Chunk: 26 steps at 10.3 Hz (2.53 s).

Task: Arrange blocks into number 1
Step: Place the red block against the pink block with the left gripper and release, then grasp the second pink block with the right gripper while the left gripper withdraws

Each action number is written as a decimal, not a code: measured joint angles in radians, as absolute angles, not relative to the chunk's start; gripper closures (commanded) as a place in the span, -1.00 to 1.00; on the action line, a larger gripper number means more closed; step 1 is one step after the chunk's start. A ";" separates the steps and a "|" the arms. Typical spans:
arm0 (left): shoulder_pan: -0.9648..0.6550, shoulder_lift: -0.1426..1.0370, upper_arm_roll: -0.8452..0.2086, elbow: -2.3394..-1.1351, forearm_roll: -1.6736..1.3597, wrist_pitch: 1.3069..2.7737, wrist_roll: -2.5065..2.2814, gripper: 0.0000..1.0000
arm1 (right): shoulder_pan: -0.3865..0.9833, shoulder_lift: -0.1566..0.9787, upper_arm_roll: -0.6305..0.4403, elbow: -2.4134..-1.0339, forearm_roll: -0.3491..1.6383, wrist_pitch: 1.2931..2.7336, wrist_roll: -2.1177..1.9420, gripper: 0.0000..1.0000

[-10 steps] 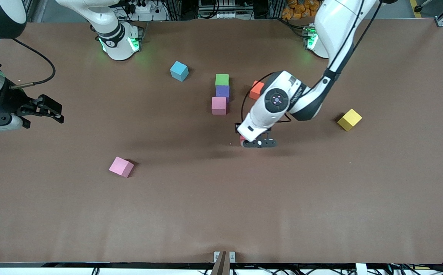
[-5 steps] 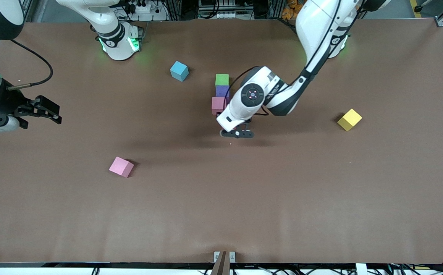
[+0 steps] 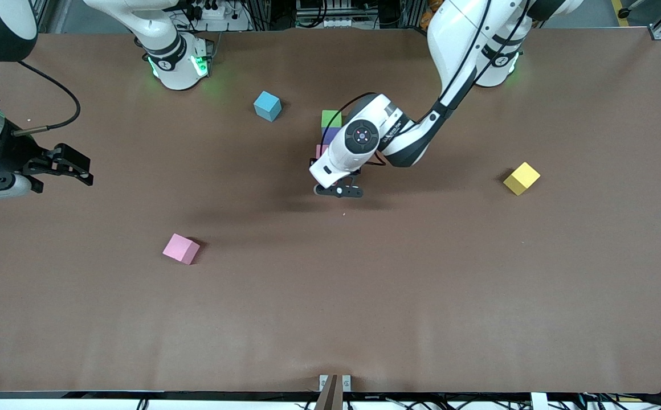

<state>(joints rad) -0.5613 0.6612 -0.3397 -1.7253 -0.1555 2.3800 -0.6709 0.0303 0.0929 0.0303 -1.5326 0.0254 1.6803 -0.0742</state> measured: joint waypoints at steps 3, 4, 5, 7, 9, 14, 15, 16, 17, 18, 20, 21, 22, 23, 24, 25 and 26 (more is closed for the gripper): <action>-0.578 0.678 -0.340 -1.726 -0.160 2.388 -0.683 -0.24 | 0.024 0.098 0.026 -1.533 0.025 1.680 -0.108 -1.00; -0.579 0.683 -0.339 -1.728 -0.160 2.388 -0.686 -0.24 | 0.012 0.098 0.026 -1.533 0.025 1.680 -0.124 -1.00; -0.579 0.686 -0.338 -1.733 -0.160 2.388 -0.687 -0.24 | 0.004 0.099 0.025 -1.533 0.025 1.680 -0.133 -1.00; -0.576 0.686 -0.337 -1.746 -0.162 2.389 -0.692 -0.66 | 0.003 0.101 0.026 -1.533 0.026 1.682 -0.135 -1.00; -0.576 0.686 -0.337 -1.752 -0.162 2.388 -0.717 -1.00 | 0.006 0.112 0.031 -1.533 0.027 1.683 -0.136 -1.00; -0.571 0.665 -0.336 -1.753 -0.162 2.372 -0.730 -1.00 | 0.049 0.188 0.038 -1.537 0.027 1.715 -0.135 -1.00; -0.558 0.636 -0.335 -1.749 -0.162 2.348 -0.730 -1.00 | 0.047 0.218 0.037 -1.541 0.027 1.740 -0.135 -1.00; -0.541 0.601 -0.335 -1.747 -0.162 2.313 -0.699 -1.00 | 0.041 0.256 0.035 -1.544 0.027 1.773 -0.134 -1.00; -0.519 0.565 -0.334 -1.748 -0.162 2.281 -0.621 -1.00 | 0.030 0.298 0.031 -1.544 0.027 1.806 -0.134 -1.00; -0.493 0.538 -0.333 -1.750 -0.162 2.268 -0.519 -1.00 | 0.024 0.337 0.030 -1.545 0.028 1.833 -0.131 -1.00; -0.423 0.497 -0.331 -1.750 -0.162 2.253 -0.307 -1.00 | 0.022 0.409 0.030 -1.556 0.034 1.888 -0.073 -1.00; -0.385 0.471 -0.330 -1.749 -0.162 2.221 -0.229 -1.00 | 0.025 0.433 0.031 -1.569 0.037 1.918 -0.010 -1.00; -0.338 0.435 -0.328 -1.747 -0.162 2.176 -0.170 -1.00 | 0.038 0.456 0.033 -1.577 0.038 1.947 0.068 -1.00; -0.284 0.393 -0.324 -1.746 -0.158 2.129 -0.132 -1.00 | 0.058 0.477 0.034 -1.584 0.038 1.976 0.142 -1.00; -0.218 0.348 -0.321 -1.746 -0.139 2.085 -0.114 -1.00 | 0.072 0.499 0.035 -1.588 0.042 2.007 0.208 -1.00; -0.155 0.310 -0.319 -1.747 -0.107 2.053 -0.114 -1.00 | 0.076 0.522 0.035 -1.591 0.052 2.043 0.267 -1.00; -0.094 0.276 -0.317 -1.748 -0.066 2.027 -0.121 -1.00 | 0.073 0.548 0.034 -1.594 0.060 2.083 0.319 -1.00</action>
<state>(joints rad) -0.0936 0.2755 -0.3173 -1.7475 -0.0659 2.0265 -0.1207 0.0734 0.5479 0.0337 -1.5942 0.0599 2.0829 0.3193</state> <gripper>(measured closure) 0.000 0.000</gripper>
